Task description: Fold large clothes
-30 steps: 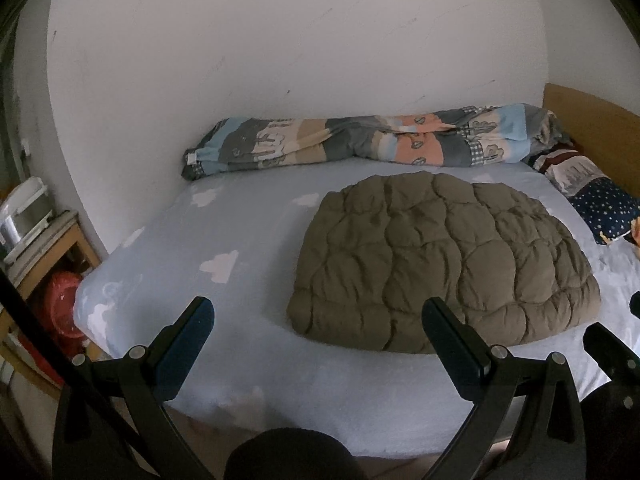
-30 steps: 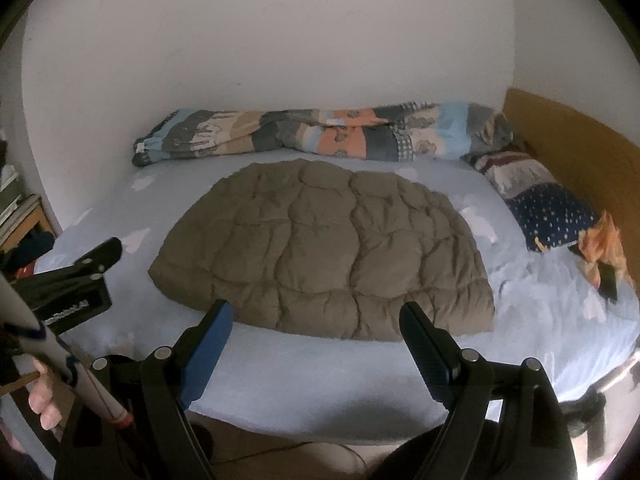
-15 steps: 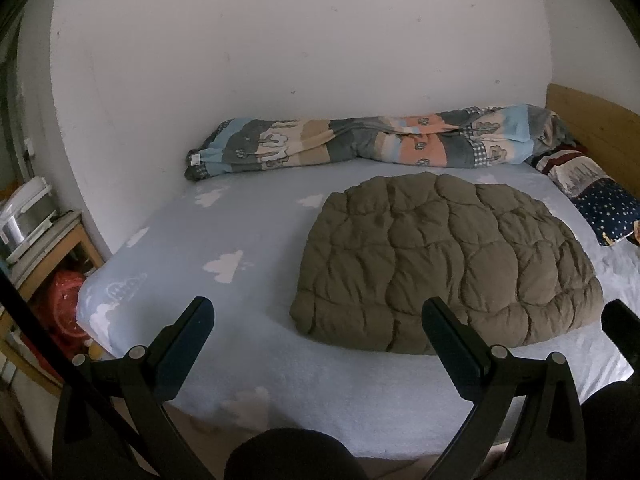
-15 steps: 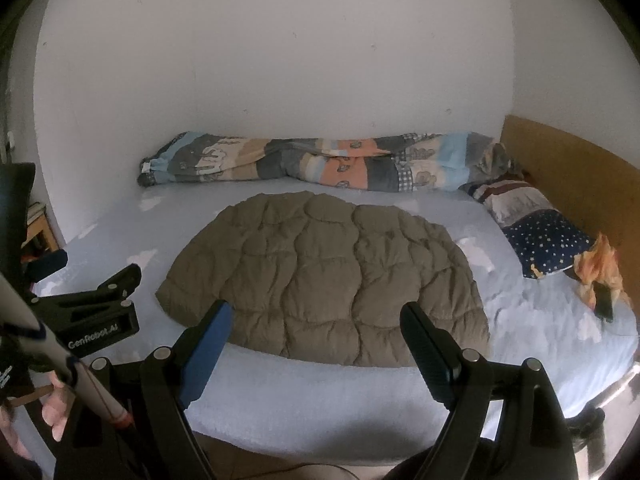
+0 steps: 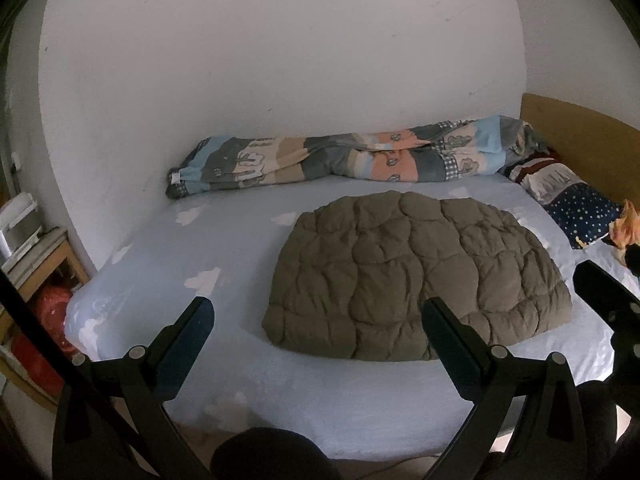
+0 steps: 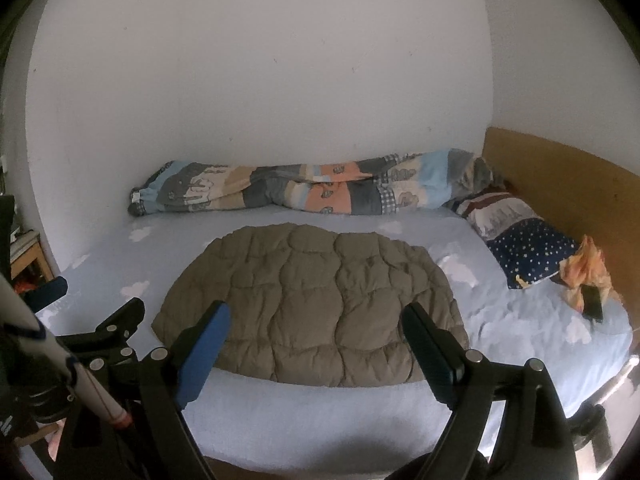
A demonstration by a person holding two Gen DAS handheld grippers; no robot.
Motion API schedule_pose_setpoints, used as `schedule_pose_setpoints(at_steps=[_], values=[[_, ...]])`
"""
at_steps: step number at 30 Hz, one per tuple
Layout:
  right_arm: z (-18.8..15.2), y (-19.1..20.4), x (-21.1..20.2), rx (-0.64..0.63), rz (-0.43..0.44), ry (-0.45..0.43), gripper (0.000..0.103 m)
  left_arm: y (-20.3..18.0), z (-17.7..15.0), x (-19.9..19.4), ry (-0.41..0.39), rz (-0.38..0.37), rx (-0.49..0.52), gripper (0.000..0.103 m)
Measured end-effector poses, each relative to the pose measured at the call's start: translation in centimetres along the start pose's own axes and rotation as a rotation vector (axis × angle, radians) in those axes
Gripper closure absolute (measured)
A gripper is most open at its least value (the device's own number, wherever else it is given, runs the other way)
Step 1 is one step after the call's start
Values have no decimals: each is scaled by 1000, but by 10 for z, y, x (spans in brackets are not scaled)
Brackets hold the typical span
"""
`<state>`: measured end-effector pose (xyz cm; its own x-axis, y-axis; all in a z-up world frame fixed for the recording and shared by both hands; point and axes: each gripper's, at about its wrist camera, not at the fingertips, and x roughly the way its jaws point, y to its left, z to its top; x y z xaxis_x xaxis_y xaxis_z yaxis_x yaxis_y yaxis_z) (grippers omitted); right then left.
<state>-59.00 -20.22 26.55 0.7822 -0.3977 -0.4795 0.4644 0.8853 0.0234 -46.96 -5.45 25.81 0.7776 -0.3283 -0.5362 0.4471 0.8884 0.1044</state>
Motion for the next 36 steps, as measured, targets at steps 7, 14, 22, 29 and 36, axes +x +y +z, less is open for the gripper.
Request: schedule_pose_setpoints(at_steps=[7, 14, 22, 29, 36], values=[[-2, -4, 1, 9, -4, 12, 12, -1, 0, 2, 13, 1, -2, 0], [-5, -6, 6, 12, -4, 24, 12, -6, -1, 6, 20, 5, 6, 0], [-7, -7, 9, 15, -8, 32, 12, -5, -2, 8, 31, 4, 0, 0], [-8, -8, 10, 17, -7, 35, 12, -7, -4, 6, 27, 3, 6, 0], [-10, -8, 11, 18, -7, 37, 12, -7, -5, 7, 30, 2, 6, 0]])
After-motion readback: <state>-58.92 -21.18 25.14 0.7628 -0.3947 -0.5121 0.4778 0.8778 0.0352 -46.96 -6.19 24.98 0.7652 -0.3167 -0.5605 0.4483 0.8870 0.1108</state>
